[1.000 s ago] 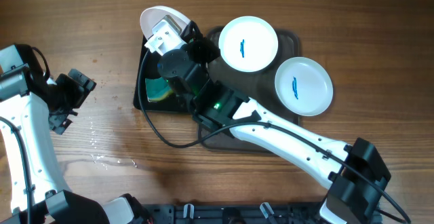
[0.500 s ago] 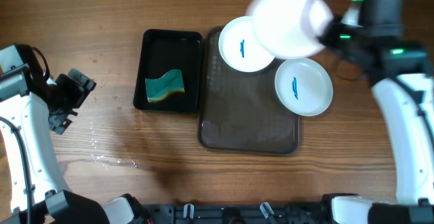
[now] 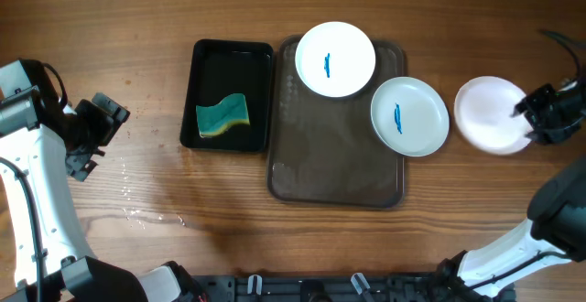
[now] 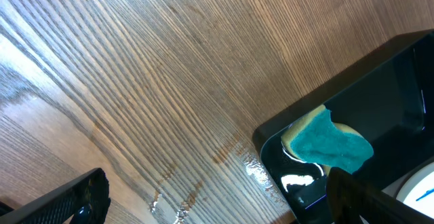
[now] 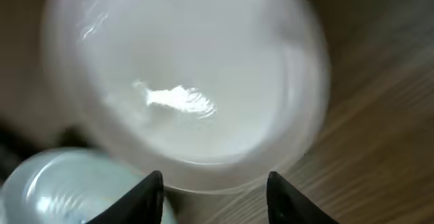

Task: Clean dirty plates on tray and stack at the side
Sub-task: 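Move right gripper to grip the rim of the next plate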

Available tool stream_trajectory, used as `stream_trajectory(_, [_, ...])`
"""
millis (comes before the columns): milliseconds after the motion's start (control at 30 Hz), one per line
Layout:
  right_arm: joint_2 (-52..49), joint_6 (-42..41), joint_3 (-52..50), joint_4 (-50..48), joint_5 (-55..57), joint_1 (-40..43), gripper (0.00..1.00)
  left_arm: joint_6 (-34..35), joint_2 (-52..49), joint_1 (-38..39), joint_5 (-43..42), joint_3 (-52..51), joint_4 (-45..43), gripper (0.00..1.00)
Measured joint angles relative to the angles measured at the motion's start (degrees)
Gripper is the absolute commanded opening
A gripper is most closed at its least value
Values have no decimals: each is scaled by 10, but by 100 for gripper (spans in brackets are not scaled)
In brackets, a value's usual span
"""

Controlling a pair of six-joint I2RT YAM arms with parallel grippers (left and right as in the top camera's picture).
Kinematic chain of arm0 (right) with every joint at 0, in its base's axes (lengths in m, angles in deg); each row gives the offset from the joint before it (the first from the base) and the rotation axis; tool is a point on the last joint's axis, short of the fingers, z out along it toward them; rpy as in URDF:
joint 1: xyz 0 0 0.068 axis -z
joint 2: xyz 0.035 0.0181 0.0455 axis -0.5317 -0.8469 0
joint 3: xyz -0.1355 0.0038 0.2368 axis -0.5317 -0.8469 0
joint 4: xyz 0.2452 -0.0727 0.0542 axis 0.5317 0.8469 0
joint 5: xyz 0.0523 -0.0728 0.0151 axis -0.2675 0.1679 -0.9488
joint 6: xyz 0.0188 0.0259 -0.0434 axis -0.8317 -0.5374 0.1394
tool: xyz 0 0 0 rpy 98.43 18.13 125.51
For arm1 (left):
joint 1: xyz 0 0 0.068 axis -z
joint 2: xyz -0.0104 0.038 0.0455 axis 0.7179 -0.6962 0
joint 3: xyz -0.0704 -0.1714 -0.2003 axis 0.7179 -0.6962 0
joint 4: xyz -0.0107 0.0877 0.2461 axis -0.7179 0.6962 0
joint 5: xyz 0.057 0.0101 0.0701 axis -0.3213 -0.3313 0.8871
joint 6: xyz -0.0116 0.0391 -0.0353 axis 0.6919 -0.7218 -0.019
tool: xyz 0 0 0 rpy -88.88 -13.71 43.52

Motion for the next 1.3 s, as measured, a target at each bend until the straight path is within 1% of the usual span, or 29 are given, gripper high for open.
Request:
stream_trajectory(33, [16, 37, 0, 13, -44, -19, 59, 0, 0, 0, 0, 0, 0, 100])
stream_trajectory(67, [36, 66, 0, 39, -73, -51, 61, 0, 0, 0, 0, 0, 0, 100])
stream_trajectory(100, [50, 81, -7, 50, -72, -90, 62, 0, 0, 0, 0, 0, 0, 100])
stream_trajectory(167, [59, 71, -51, 31, -61, -157, 72, 0, 0, 0, 0, 0, 0, 100])
stream_trajectory(200, [58, 59, -91, 19, -46, -186, 72, 0, 0, 0, 0, 0, 0, 100])
stream_trajectory(267, [58, 29, -158, -25, -12, -196, 72, 0, 0, 0, 0, 0, 1, 100])
stream_trajectory(333, [58, 14, -203, -53, 2, -193, 65, 0, 0, 0, 0, 0, 0, 100])
stream_trajectory(367, [58, 10, -222, -70, 2, -193, 56, 0, 0, 0, 0, 0, 0, 100])
stream_trajectory(400, [58, 6, -238, -83, 3, -193, 32, 0, 0, 0, 0, 0, 0, 100])
stream_trajectory(433, [58, 4, -255, -104, 2, -193, 5, 0, 0, 0, 0, 0, 0, 100])
stream_trajectory(533, [62, 23, -270, -121, -28, -191, 5, 0, 0, 0, 0, 0, 0, 100])
stream_trajectory(600, [83, 35, -270, -117, -45, -192, 4, 0, 0, 0, 0, 0, 0, 100])
stream_trajectory(667, [150, 45, -271, -102, -50, -213, 4, 0, 0, 0, 0, 0, 0, 100])
stream_trajectory(733, [221, 43, -271, -86, -56, -259, 5, 0, 0, 0, 0, 0, 0, 100])
stream_trajectory(767, [246, 28, -271, -78, -59, -298, 4, 0, 0, 0, 0, 0, 0, 100])
stream_trajectory(833, [250, -21, -272, -78, -59, -354, 4, 0, 0, 0, 0, 0, 0, 100])
stream_trajectory(900, [250, -139, -302, -128, -53, -419, 4, 0, 0, 0, 0, 0, 0, 100])
stream_trajectory(933, [249, -206, -336, -158, -51, -455, 8, 0, 0, 0, 0, 0, 0, 100])
stream_trajectory(967, [249, -252, -363, -184, -48, -476, 19, 0, 0, 0, 0, 0, 0, 100])
stream_trajectory(1000, [248, -318, -403, -227, -47, -497, 26, 0, 0, 0, 0, 0, 1, 100])
stream_trajectory(1033, [247, -346, -426, -250, -49, -506, 29, 0, 0, 0, 0, 0, 0, 100])
stream_trajectory(1067, [247, -353, -438, -269, -56, -509, 34, 0, 0, 0, 0, 0, 0, 100])
stream_trajectory(1100, [247, -338, -438, -289, -61, -509, 37, 0, 0, 0, 0, 0, 0, 100])
stream_trajectory(1133, [250, -300, -427, -288, -62, -509, 41, 0, 0, 0, 0, 0, 0, 100])
stream_trajectory(1200, [270, -187, -376, -258, -50, -509, 65, 0, 0, 0, 0, 0, 0, 100])
stream_trajectory(1233, [282, -133, -350, -251, -36, -509, 67, 0, 0, 0, 0, 0, 0, 100])
stream_trajectory(1300, [300, -11, -316, -260, -20, -509, 67, 0, 0, 0, 0, 0, 0, 100])
